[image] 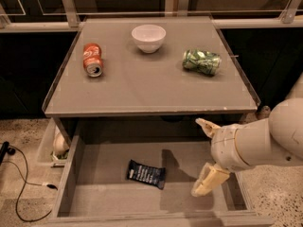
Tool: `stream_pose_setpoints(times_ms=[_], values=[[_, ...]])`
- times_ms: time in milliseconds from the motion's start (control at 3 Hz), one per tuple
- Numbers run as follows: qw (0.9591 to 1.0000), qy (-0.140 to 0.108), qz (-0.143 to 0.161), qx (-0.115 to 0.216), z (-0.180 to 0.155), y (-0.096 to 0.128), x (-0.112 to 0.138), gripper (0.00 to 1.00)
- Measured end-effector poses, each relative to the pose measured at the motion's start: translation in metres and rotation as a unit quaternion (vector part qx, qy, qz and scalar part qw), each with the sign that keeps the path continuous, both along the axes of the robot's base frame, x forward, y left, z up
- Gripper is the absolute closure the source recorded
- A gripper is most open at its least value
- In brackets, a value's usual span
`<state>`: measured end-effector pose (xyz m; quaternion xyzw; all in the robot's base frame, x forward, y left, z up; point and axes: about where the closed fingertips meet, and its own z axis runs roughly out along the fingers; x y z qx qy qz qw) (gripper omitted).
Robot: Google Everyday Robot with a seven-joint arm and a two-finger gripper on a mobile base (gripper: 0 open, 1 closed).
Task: Pick rxbar blueberry from top drawer and place on counter
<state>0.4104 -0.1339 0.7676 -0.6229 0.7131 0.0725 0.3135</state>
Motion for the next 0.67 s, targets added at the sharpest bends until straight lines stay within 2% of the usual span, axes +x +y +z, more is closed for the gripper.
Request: stream_pose_setpoints(times_ms=[333, 667], values=[[0.9994, 0.001, -0.012, 0.031, -0.024, 0.010, 0.013, 0.00], [0.9981, 0.023, -0.004, 0.057, -0.048, 0.029, 0.016, 0.00]])
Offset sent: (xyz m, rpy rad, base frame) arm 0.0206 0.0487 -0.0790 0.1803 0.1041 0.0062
